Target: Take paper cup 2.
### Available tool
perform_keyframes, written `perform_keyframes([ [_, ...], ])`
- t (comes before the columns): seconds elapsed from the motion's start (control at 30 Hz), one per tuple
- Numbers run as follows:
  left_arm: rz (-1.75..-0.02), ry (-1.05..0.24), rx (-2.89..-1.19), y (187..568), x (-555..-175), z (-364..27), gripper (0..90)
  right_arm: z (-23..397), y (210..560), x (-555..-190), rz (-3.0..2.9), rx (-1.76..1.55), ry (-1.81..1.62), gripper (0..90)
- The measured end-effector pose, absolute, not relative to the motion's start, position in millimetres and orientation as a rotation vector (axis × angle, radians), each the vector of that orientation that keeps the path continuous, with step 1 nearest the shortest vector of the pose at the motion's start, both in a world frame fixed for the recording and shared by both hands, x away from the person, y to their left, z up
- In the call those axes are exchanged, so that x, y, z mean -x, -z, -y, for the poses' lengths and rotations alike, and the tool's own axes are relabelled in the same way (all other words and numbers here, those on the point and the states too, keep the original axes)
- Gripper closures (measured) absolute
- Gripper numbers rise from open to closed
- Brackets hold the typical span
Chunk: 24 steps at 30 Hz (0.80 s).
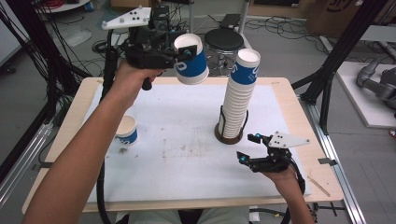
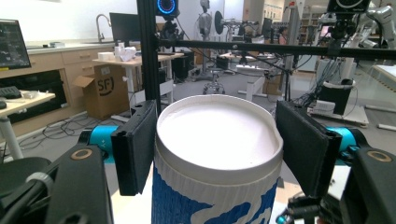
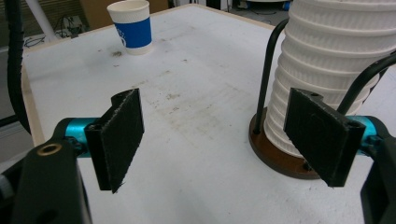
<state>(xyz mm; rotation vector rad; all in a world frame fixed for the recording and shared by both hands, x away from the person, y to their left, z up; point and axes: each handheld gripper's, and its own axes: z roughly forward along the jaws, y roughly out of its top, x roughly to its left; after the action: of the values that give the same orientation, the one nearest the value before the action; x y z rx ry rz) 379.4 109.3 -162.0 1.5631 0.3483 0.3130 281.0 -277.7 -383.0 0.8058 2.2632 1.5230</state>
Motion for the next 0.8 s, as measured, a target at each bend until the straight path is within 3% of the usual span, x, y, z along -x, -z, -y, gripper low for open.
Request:
perform_keyframes([
  [0.8,-0.353,-0.272,-1.588,261.3,-343.4,-140.0,31.9,263.5,389.3,-283.6,-2.303,-0.769,-1.496,20.5],
])
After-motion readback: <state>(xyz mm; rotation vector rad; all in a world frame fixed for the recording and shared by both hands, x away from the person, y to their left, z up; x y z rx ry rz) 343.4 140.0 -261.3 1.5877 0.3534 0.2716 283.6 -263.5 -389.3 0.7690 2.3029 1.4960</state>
